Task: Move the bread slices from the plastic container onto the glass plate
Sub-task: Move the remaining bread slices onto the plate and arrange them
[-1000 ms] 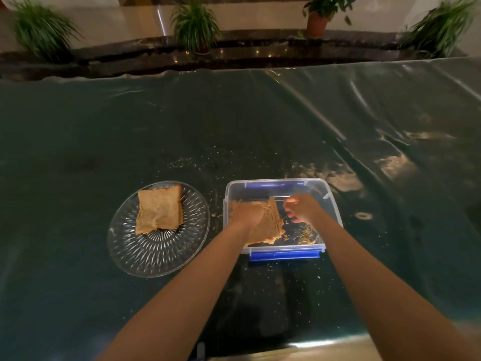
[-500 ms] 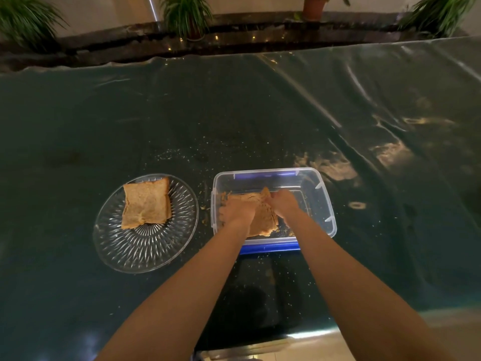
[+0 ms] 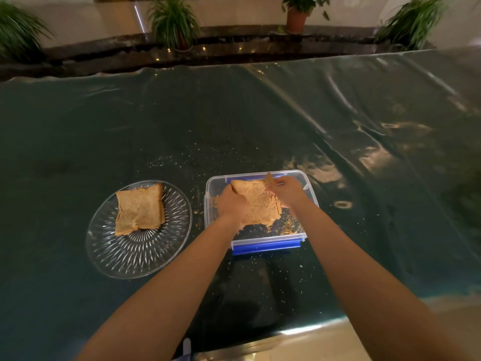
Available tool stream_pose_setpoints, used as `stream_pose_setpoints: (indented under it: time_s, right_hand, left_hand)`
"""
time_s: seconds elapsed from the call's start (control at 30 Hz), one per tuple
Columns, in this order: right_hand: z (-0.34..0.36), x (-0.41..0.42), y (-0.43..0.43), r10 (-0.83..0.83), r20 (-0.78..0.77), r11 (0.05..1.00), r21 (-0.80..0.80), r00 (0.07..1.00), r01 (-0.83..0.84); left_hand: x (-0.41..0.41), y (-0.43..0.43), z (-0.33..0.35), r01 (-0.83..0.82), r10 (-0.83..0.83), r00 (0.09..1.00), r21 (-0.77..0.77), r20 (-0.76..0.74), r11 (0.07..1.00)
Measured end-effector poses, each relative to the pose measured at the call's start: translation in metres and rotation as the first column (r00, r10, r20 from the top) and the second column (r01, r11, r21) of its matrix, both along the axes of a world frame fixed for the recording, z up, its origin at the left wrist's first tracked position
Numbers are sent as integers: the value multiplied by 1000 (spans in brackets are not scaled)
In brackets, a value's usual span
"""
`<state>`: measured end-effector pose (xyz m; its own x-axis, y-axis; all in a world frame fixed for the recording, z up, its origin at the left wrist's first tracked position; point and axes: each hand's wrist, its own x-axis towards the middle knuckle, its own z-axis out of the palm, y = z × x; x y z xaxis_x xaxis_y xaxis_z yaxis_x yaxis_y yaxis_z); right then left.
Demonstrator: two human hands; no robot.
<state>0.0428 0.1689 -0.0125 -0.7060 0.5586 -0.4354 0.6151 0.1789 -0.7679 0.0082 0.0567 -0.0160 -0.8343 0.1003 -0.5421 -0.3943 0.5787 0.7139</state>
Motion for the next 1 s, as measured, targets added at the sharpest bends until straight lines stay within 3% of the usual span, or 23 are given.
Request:
stream_pose_setpoints:
  time_s: [0.2, 0.4, 0.83, 1.0]
  right_hand:
    - [29, -7, -12, 13, -72, 998, 68, 997, -8]
    - [43, -26, -46, -30, -156, 1000, -12, 987, 28]
    - [8, -94, -161, 133, -77, 981, -128, 988, -143]
    - [-14, -109, -199, 160, -49, 984, -70, 986, -164]
  left_hand:
    - [-7, -13, 25, -38, 40, 999, 143, -15, 989]
    - [-29, -52, 36, -157, 162, 987, 331, 14, 931]
    - [-72, -177, 15, -339, 349, 937, 229, -8, 913]
    - [-88, -208, -6, -399, 403, 915, 159, 6, 903]
